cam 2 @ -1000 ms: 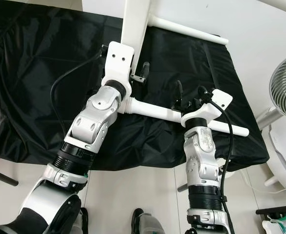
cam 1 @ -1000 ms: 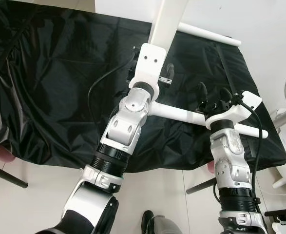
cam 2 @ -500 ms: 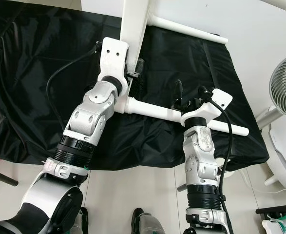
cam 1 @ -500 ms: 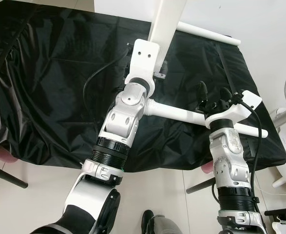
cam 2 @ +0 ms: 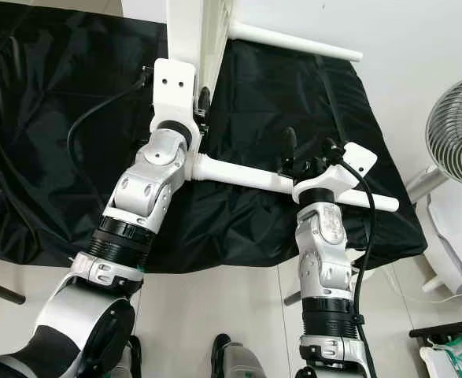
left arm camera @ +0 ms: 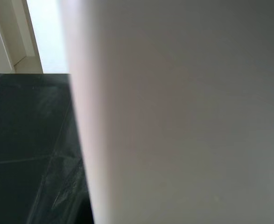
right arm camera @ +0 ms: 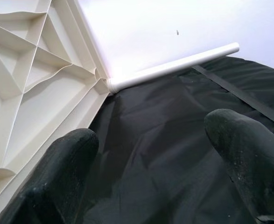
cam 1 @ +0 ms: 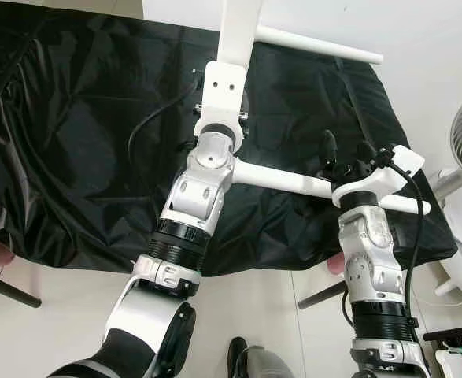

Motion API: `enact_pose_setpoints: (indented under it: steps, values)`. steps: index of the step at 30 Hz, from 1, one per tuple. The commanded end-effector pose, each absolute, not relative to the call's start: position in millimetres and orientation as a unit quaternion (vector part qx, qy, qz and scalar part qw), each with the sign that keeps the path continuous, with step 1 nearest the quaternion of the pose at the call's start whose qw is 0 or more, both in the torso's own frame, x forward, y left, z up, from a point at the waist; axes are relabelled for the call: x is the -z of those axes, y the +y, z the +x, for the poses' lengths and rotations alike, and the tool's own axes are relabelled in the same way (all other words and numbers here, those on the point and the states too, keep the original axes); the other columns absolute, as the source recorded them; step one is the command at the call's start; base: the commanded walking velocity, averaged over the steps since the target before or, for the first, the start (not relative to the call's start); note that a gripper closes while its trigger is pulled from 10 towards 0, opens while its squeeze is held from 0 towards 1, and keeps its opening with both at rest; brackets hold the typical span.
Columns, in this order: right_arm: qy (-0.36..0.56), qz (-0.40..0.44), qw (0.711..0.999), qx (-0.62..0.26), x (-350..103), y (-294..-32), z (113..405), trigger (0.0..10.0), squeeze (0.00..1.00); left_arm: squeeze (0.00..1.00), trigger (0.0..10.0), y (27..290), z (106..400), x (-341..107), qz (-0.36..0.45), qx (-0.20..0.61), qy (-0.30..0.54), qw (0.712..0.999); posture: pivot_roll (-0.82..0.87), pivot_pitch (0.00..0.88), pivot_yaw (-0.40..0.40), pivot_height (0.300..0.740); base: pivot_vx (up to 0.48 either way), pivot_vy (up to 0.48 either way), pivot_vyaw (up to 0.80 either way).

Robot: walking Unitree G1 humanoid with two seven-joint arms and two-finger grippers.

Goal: Building children table

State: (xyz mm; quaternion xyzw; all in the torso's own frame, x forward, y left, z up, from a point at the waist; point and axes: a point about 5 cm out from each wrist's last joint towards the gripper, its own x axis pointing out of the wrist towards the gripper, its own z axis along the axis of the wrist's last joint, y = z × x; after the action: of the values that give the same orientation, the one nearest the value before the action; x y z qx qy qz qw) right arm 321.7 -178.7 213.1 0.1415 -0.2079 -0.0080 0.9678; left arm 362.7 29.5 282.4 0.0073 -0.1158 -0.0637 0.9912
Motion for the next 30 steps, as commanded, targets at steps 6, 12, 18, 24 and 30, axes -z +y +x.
enact_pose_setpoints:
  steps: [6,12,18,24,30]
  values:
    - [-0.206,0.139,0.969,0.018,-212.5,-184.7,320.7,10.0,1.0,0.0,0.0,32.8,351.2,-289.3,-0.019,-0.033,-0.132,0.99,0.07,0.23,-0.099,0.74,0.0,0.0,0.0]
    - [-0.208,0.138,0.968,0.017,-213.4,-184.5,322.7,10.0,1.0,0.0,0.0,77.5,343.7,-287.7,0.033,-0.097,-0.158,0.982,0.08,0.232,-0.101,0.74,0.0,0.0,0.0]
    - [-0.207,0.138,0.968,0.017,-213.1,-184.8,323.6,10.0,1.0,0.0,0.0,107.7,337.7,-285.8,0.057,-0.137,-0.163,0.975,0.09,0.232,-0.111,0.74,0.0,0.0,0.0]
    - [-0.207,0.137,0.969,0.013,-214.4,-185.0,326.5,10.0,1.0,0.0,0.0,144.0,325.6,-285.5,0.085,-0.186,-0.162,0.965,0.11,0.23,-0.124,0.74,0.0,0.0,0.0]
    - [-0.207,0.136,0.969,0.005,-214.8,-183.2,328.6,10.0,1.0,0.0,0.0,169.8,307.0,-288.8,0.119,-0.212,-0.17,0.955,0.12,0.232,-0.133,0.74,0.0,0.0,0.0]
